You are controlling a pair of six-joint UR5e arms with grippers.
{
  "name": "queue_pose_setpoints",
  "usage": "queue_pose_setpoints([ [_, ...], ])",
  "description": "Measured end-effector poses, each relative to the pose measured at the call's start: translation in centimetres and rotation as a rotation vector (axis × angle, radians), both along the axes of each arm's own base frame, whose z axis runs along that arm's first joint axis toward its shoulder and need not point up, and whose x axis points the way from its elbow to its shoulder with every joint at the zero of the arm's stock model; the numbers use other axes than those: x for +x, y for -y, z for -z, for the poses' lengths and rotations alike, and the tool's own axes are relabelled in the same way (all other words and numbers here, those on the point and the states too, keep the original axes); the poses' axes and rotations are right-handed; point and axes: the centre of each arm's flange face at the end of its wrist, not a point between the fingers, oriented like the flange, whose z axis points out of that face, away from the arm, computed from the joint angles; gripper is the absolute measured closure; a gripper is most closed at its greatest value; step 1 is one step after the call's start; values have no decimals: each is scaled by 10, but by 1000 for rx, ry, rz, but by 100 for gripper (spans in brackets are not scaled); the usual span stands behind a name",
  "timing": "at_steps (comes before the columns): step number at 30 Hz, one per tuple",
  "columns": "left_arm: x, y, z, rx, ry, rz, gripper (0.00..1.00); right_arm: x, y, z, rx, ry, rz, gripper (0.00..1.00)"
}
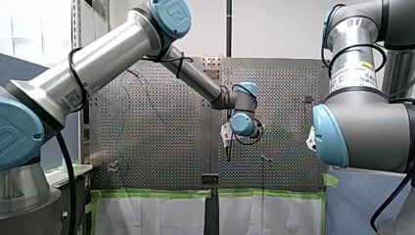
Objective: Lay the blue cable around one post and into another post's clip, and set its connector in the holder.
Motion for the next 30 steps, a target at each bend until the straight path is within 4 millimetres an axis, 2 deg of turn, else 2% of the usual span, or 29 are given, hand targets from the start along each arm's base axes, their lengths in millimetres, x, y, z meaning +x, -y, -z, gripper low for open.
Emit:
queue_pose_setpoints([
  [5, 18, -19, -16, -74, 7, -7, 0, 4, 0, -24, -10, 1, -9, 100],
  [8, 28, -30, -25, -116, 12, -9, 0, 5, 0, -30, -13, 5, -12, 100],
  [13, 44, -50, -40, -173, 26, -10, 0, 6, -1, -31, -4, 8, -15, 100],
  [20, 69, -90, -65, -204, 88, -50, 0, 8, -2, -31, 3, 8, -18, 100],
  [30, 67, -115, -92, -259, 149, -83, 0, 9, -3, -31, 7, 9, -20, 100],
])
